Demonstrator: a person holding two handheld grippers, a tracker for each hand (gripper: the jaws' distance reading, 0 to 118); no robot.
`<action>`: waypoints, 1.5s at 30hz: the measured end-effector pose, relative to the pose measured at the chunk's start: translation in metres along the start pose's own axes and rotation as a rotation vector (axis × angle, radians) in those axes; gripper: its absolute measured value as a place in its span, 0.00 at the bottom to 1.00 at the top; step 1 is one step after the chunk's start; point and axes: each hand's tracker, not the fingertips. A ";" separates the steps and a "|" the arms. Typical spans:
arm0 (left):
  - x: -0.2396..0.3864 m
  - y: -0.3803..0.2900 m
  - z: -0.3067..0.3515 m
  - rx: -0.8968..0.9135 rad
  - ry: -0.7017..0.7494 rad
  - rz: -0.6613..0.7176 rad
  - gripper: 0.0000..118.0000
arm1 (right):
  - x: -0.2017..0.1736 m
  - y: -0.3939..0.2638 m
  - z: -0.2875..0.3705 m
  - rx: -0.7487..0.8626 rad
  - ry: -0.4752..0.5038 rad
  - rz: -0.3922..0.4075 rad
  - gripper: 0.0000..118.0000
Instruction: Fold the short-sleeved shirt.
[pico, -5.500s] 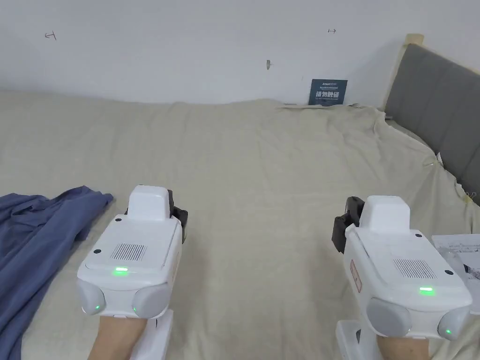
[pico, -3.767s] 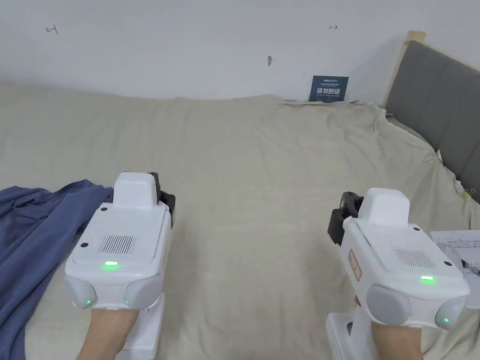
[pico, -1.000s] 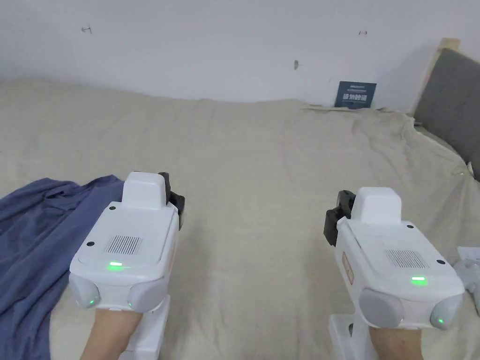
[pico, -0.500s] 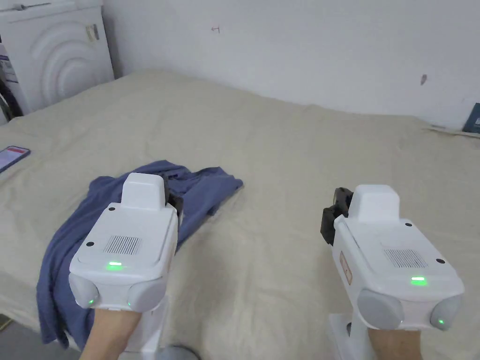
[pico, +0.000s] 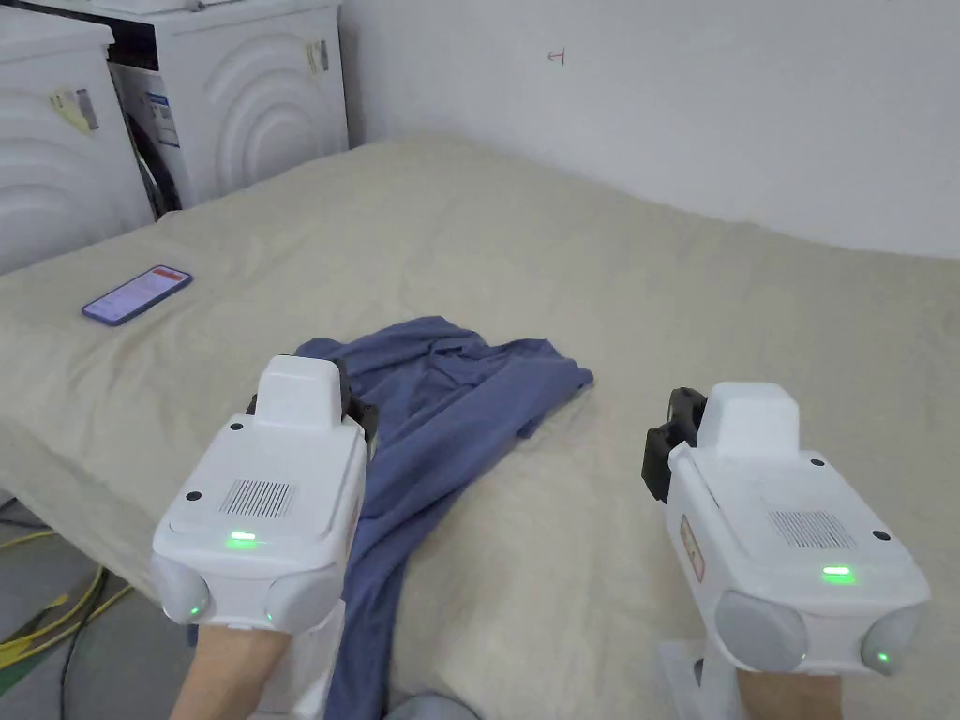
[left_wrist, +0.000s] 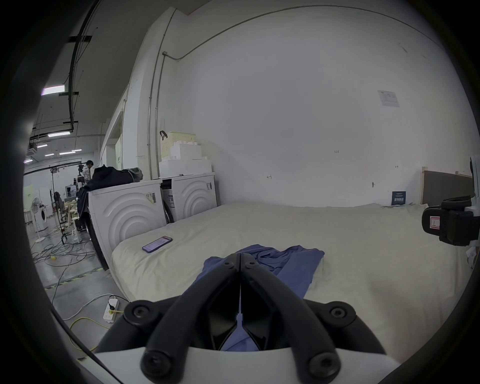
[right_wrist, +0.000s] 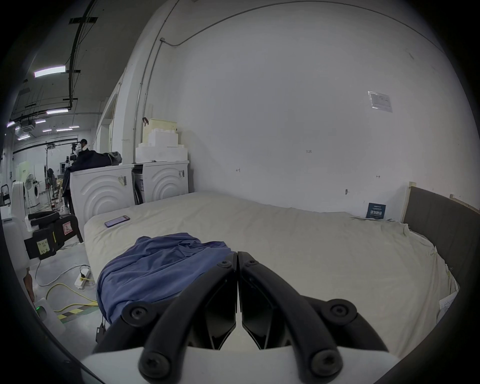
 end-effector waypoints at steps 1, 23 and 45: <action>-0.002 -0.001 -0.003 -0.009 0.001 0.008 0.04 | -0.001 0.000 -0.002 -0.002 0.003 -0.001 0.00; 0.018 0.039 -0.249 -0.524 -0.329 -0.091 1.00 | 0.001 -0.004 -0.068 -0.076 0.002 -0.020 0.00; 0.079 -0.053 -0.373 -1.019 -0.383 -0.219 0.58 | 0.027 -0.052 -0.115 -0.195 0.003 -0.041 0.00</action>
